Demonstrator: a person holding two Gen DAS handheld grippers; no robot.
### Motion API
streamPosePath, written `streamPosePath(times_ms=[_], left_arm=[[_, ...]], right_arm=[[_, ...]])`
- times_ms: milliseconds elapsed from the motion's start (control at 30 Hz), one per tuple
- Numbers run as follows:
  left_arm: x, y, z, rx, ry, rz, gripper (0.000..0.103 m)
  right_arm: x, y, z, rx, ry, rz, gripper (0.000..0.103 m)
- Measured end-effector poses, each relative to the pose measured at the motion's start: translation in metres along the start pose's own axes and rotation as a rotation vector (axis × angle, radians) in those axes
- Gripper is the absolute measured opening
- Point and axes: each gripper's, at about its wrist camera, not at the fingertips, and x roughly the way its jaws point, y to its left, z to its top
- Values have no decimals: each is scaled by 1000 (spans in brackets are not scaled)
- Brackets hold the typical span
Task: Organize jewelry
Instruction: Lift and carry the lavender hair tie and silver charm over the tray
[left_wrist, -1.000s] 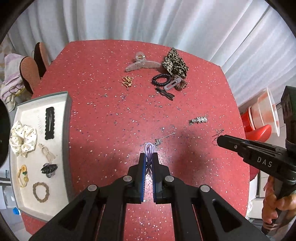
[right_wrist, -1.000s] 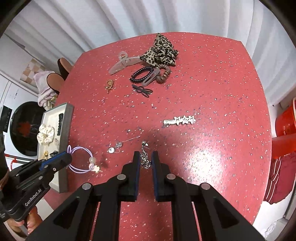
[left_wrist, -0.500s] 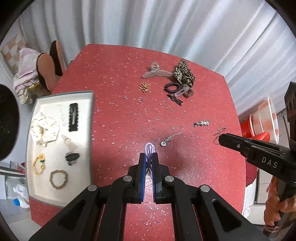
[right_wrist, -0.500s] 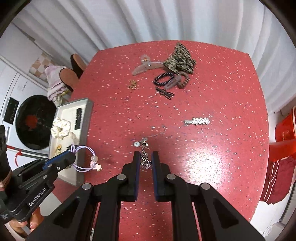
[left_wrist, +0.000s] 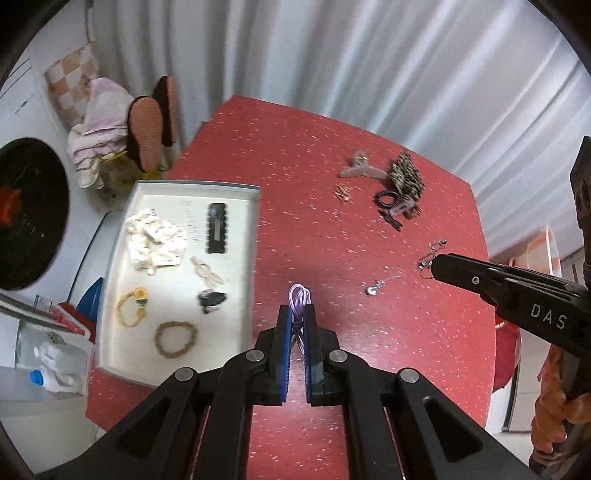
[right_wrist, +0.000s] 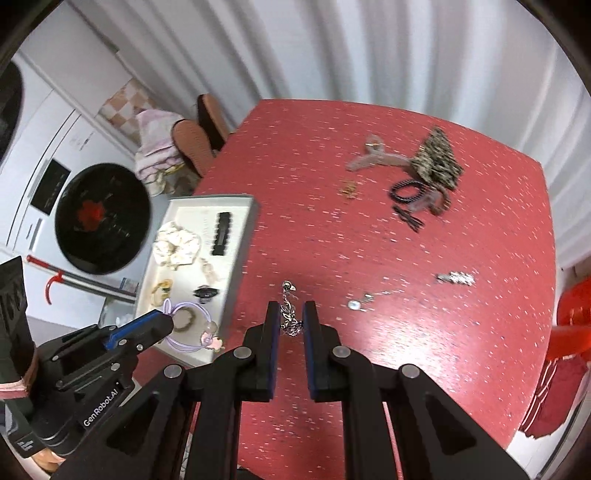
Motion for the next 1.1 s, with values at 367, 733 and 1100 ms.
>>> streamPosePath(times_ms=[367,733,1100], left_arm=[[-14,71,-9,-111,-20,73,7],[-5,125,-20,-189,-15,119,7],[41,147,-19,-200,14,132,7]], right_arm=[[27,63,9,-91,42,56,13],[66,107,14,-161,97,95,13],[121,120,19,-195,152,104,13]])
